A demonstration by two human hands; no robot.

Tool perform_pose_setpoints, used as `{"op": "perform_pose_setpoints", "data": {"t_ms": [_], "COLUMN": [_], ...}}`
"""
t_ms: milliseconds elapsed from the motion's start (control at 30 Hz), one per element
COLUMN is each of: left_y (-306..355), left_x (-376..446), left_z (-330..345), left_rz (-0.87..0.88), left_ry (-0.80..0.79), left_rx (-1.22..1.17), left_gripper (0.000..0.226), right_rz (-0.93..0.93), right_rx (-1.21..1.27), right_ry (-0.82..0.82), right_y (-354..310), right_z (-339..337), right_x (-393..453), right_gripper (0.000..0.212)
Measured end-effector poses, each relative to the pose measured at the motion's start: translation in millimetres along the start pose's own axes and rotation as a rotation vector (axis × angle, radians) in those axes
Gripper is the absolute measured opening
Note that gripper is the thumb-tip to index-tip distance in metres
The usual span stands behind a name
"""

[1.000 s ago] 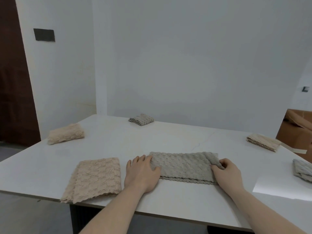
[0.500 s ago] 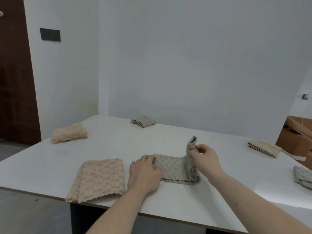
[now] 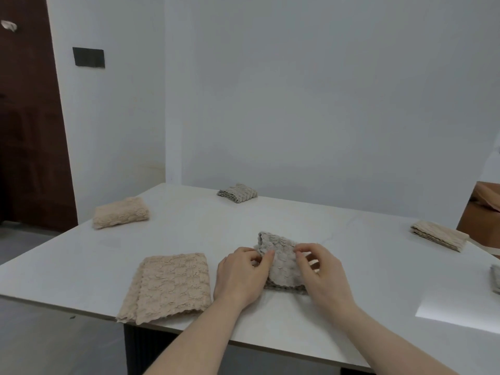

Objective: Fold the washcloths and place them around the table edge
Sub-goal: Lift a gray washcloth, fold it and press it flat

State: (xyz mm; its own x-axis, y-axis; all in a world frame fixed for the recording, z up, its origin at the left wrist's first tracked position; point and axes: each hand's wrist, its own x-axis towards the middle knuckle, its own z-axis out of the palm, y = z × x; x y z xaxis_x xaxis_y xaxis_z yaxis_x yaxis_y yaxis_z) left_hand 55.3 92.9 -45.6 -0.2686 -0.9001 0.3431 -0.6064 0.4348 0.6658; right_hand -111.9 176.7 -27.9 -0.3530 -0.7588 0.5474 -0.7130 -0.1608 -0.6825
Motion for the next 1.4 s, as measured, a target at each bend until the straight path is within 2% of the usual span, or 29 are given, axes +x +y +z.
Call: {"op": "perform_pose_setpoints", "data": {"t_ms": [67,167,367,500,600,667,767,967,1067,1200,1400], "left_y": [0,-5,-8,-6,-8,-6,-1,0,0,0,2], "left_x": [1,4,5,3,3,3,0,0,0,0,3], "left_z": [0,2,3,4,5,5,8,10,9,9,11], "left_rz": [-0.006,-0.021,-0.076,-0.009,0.082,0.111,0.102,0.046,0.072,0.089,0.043], "left_ry": [0.014,0.048,0.101,0.1,0.029,-0.065,-0.181,-0.262,-0.287,-0.336,-0.348], "left_rx": [-0.017,-0.015,0.047,0.046,0.028,0.092,0.237,0.373,0.406,0.424,0.419], "left_gripper": [0.055,0.03,0.028,0.009,0.039,0.047,0.052,0.063,0.065,0.064,0.065], "right_rz": [-0.039,-0.051,-0.013,0.026,0.06,0.064,0.064,0.026,-0.032,0.039,0.095], "right_rx": [-0.063,-0.091,-0.259,-0.373,-0.436,-0.447,-0.448,-0.405,-0.415,-0.482,-0.544], "right_ry": [0.038,0.047,-0.105,-0.229,-0.274,-0.28,-0.282,-0.311,-0.371,-0.486,-0.52], "right_y": [12,21,27,31,34,34,33,28,25,26,27], "right_z": [-3,-2,2,7,10,10,10,5,4,7,11], "right_x": [-7,-9,-8,-5,-3,-2,-2,-4,-6,-4,-1], "right_gripper": [0.01,0.016,0.044,0.051,0.05,0.05,0.049,0.063,0.069,0.064,0.067]}}
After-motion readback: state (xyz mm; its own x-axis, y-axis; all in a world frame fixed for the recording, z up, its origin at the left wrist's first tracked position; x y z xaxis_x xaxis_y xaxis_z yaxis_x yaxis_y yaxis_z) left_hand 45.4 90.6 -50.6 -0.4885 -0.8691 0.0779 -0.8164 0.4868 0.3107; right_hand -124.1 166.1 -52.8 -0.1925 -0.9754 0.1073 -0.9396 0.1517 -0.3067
